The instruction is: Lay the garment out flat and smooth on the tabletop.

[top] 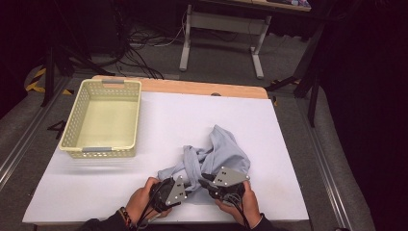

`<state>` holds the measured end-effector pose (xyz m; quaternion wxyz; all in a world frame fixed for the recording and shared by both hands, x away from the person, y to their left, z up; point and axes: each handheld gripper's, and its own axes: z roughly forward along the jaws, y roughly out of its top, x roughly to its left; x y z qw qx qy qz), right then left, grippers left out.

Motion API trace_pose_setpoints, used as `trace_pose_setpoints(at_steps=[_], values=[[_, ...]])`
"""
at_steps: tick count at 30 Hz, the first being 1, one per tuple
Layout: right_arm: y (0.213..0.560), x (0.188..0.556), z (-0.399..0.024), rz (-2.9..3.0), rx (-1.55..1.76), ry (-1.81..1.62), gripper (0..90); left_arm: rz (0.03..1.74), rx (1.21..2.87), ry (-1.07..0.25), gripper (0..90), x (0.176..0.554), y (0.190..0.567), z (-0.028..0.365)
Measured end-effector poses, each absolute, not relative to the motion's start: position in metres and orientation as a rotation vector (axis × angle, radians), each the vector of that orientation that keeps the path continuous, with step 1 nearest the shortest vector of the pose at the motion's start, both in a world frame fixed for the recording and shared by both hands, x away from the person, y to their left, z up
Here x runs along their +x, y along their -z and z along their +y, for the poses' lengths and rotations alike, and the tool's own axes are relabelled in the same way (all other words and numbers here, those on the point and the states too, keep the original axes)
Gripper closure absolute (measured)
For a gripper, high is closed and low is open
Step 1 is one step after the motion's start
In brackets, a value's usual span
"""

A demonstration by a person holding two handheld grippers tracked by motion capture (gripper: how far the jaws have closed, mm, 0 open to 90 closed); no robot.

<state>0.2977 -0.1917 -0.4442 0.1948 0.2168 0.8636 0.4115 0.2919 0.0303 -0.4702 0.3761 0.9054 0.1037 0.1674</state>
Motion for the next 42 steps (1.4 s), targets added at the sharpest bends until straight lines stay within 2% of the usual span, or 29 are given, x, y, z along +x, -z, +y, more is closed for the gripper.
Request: trace_pose_setpoints(at_steps=[3,10,12,14,17,23,26,28,29,32,33,36,37,39,42], values=[[0.454,0.299,-0.193,2.450,0.616,-1.122,80.1,0.289,2.305,-0.380,76.4,0.292,0.466,0.035],[0.461,0.300,-0.195,2.469,0.589,-1.071,82.4,0.364,2.172,-0.367,67.0,0.292,0.437,0.052],[0.462,0.299,-0.193,2.467,0.582,-1.062,82.2,0.429,2.107,-0.363,58.1,0.301,0.425,0.058],[0.462,0.299,-0.193,2.470,0.584,-1.056,82.1,0.493,2.055,-0.319,54.5,0.312,0.418,0.062],[0.463,0.300,-0.193,2.470,0.585,-1.060,82.1,0.574,2.051,-0.267,38.2,0.331,0.412,0.057],[0.465,0.297,-0.191,2.459,0.566,-1.040,81.6,0.622,2.145,-0.202,33.1,0.361,0.420,0.025],[0.465,0.296,-0.190,2.457,0.560,-1.035,81.4,0.651,2.172,-0.129,31.0,0.371,0.429,0.016],[0.466,0.295,-0.190,2.456,0.560,-1.034,81.2,0.659,2.194,-0.112,32.3,0.376,0.433,0.012],[0.466,0.296,-0.190,2.453,0.551,-1.030,81.0,0.642,2.229,-0.087,41.3,0.377,0.435,0.010],[0.466,0.295,-0.190,2.453,0.544,-1.025,80.9,0.608,2.285,-0.095,43.1,0.377,0.434,0.003],[0.466,0.295,-0.189,2.450,0.533,-1.019,80.8,0.607,2.304,-0.087,48.2,0.378,0.432,0.001],[0.466,0.295,-0.188,2.448,0.534,-1.012,80.1,0.590,2.307,-0.082,58.2,0.379,0.429,0.001],[0.466,0.295,-0.188,2.448,0.534,-1.012,80.1,0.572,2.309,-0.076,58.2,0.380,0.428,0.002],[0.466,0.294,-0.187,2.444,0.522,-1.004,77.3,0.553,2.293,-0.070,69.4,0.382,0.427,0.005],[0.466,0.294,-0.186,2.443,0.524,-1.006,76.5,0.545,2.271,-0.076,73.6,0.384,0.423,0.008]])
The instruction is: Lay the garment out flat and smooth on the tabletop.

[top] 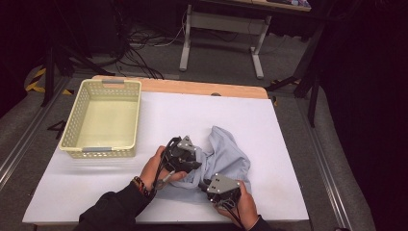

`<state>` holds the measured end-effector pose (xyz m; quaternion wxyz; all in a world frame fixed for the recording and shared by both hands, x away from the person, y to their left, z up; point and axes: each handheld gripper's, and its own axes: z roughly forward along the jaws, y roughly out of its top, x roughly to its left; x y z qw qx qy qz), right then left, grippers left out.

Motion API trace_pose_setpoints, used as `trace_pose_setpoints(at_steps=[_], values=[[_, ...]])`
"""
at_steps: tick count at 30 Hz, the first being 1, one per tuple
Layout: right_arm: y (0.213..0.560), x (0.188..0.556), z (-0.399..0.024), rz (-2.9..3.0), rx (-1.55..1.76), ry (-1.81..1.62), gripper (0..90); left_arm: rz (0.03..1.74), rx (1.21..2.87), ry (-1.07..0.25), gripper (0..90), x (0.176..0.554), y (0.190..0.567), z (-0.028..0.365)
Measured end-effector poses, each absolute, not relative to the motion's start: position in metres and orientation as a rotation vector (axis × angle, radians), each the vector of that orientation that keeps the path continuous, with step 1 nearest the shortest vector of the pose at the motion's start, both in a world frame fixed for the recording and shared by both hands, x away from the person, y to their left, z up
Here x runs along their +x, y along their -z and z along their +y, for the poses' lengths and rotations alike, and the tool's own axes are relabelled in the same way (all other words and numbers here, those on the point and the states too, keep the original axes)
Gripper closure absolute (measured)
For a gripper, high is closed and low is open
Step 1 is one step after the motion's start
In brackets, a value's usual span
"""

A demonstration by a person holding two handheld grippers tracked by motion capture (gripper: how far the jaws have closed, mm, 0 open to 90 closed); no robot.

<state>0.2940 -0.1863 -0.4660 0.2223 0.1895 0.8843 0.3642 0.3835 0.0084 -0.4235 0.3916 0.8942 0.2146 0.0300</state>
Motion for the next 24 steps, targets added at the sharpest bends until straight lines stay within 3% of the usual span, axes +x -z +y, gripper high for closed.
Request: trace_pose_setpoints(at_steps=[7,8,16,21,24], values=[[0.466,0.295,-0.185,2.447,0.521,-1.008,72.9,0.522,2.257,-0.130,72.3,0.385,0.417,0.008],[0.466,0.295,-0.184,2.445,0.513,-0.999,73.3,0.526,2.259,-0.139,61.0,0.386,0.417,0.008],[0.466,0.294,-0.183,2.444,0.504,-0.991,73.7,0.567,2.259,-0.077,45.6,0.391,0.419,0.001],[0.467,0.293,-0.182,2.439,0.504,-0.984,73.8,0.592,2.236,-0.077,45.8,0.391,0.420,-0.003],[0.467,0.292,-0.182,2.438,0.498,-0.977,73.9,0.589,2.228,-0.087,62.9,0.394,0.416,-0.003]])
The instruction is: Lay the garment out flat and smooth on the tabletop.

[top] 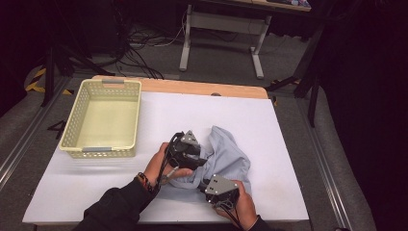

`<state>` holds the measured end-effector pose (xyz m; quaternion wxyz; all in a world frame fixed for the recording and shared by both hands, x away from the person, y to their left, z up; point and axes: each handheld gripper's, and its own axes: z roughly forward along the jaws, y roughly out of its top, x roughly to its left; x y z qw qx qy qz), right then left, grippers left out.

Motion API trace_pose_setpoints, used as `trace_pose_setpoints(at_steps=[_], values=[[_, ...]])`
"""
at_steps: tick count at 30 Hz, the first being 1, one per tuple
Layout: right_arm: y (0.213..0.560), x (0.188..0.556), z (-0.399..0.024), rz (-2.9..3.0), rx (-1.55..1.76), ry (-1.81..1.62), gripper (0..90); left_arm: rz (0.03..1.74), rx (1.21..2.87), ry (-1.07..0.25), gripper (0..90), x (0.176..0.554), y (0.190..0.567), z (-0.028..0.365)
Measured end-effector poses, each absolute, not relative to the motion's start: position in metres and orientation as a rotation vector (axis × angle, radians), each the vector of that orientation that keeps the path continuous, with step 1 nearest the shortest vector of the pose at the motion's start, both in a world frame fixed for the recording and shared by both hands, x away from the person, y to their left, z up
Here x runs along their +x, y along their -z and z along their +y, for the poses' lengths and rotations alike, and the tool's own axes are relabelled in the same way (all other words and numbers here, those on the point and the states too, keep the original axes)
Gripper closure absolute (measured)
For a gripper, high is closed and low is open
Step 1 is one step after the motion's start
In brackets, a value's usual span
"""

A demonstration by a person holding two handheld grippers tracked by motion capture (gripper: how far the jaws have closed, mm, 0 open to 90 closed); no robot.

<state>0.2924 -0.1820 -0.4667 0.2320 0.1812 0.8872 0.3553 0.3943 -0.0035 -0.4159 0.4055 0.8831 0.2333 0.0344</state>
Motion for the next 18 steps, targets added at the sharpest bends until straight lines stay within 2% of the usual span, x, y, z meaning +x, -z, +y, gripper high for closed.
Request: trace_pose_setpoints(at_steps=[1,3,4,5,7,9,11,13,14,16,18], values=[[0.467,0.292,-0.182,2.438,0.494,-0.973,73.9,0.584,2.233,-0.084,62.9,0.395,0.415,-0.005],[0.466,0.292,-0.180,2.437,0.471,-0.952,73.8,0.570,2.233,-0.086,77.8,0.397,0.414,-0.006],[0.466,0.292,-0.180,2.437,0.471,-0.952,73.8,0.566,2.233,-0.087,77.8,0.397,0.414,-0.006],[0.466,0.291,-0.180,2.436,0.465,-0.947,73.6,0.566,2.233,-0.096,85.0,0.398,0.413,-0.007],[0.465,0.292,-0.180,2.440,0.457,-0.947,73.2,0.556,2.238,-0.098,87.9,0.399,0.413,-0.007],[0.465,0.292,-0.181,2.439,0.460,-0.950,72.7,0.561,2.232,-0.108,88.1,0.400,0.413,-0.007],[0.464,0.293,-0.182,2.447,0.469,-0.971,68.5,0.557,2.213,-0.123,88.3,0.400,0.412,-0.004],[0.457,0.295,-0.184,2.438,0.474,-0.985,56.6,0.562,2.185,-0.163,88.3,0.400,0.407,0.001],[0.447,0.298,-0.190,2.416,0.480,-1.013,51.4,0.567,2.163,-0.186,88.3,0.400,0.402,0.006],[0.438,0.299,-0.197,2.398,0.484,-1.053,49.9,0.575,2.151,-0.205,88.3,0.401,0.399,0.010],[0.407,0.310,-0.221,2.289,0.547,-1.111,45.7,0.579,2.134,-0.247,88.2,0.406,0.390,0.017]])
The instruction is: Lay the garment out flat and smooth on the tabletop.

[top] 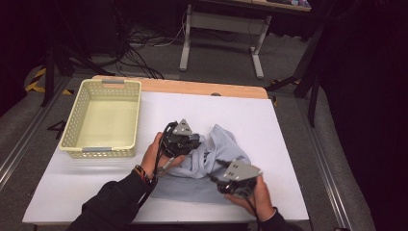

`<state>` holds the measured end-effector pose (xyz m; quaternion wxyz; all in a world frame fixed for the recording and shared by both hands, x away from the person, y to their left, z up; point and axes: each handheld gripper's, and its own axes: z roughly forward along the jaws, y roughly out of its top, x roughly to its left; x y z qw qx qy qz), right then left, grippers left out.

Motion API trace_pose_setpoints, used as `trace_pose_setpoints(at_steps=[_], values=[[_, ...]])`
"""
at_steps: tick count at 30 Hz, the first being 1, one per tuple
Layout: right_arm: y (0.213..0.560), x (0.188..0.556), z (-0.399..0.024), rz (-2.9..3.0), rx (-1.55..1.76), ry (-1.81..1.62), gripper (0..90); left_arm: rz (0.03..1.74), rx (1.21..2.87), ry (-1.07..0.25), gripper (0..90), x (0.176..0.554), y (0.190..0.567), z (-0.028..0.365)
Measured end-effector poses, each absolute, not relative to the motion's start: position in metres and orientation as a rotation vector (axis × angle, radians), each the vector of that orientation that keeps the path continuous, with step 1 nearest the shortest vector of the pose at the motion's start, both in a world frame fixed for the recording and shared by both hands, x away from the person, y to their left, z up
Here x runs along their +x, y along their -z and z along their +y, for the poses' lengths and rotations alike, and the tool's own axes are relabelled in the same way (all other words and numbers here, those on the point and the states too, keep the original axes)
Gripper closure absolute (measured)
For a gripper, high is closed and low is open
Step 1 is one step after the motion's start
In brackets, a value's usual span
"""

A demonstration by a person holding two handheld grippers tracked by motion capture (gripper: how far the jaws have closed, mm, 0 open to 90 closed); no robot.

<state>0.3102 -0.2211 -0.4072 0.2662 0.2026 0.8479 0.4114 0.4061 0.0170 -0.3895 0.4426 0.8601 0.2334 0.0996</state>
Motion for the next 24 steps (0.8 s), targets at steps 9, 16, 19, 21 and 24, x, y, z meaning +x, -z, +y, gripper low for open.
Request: trace_pose_setpoints(at_steps=[9,16,19,21,24], values=[[0.384,0.389,-0.248,2.249,0.805,-1.100,44.0,0.608,2.096,-0.349,88.3,0.423,0.375,0.027],[0.416,0.448,-0.248,2.335,1.022,-1.024,41.7,0.654,2.076,-0.439,88.3,0.434,0.375,0.031],[0.427,0.460,-0.247,2.381,1.098,-1.024,46.0,0.670,2.059,-0.486,88.3,0.440,0.371,0.034],[0.428,0.464,-0.247,2.397,1.084,-1.013,64.2,0.680,2.037,-0.511,88.3,0.444,0.368,0.036],[0.421,0.466,-0.245,2.383,1.037,-0.992,82.9,0.707,2.017,-0.539,88.2,0.453,0.364,0.039]])
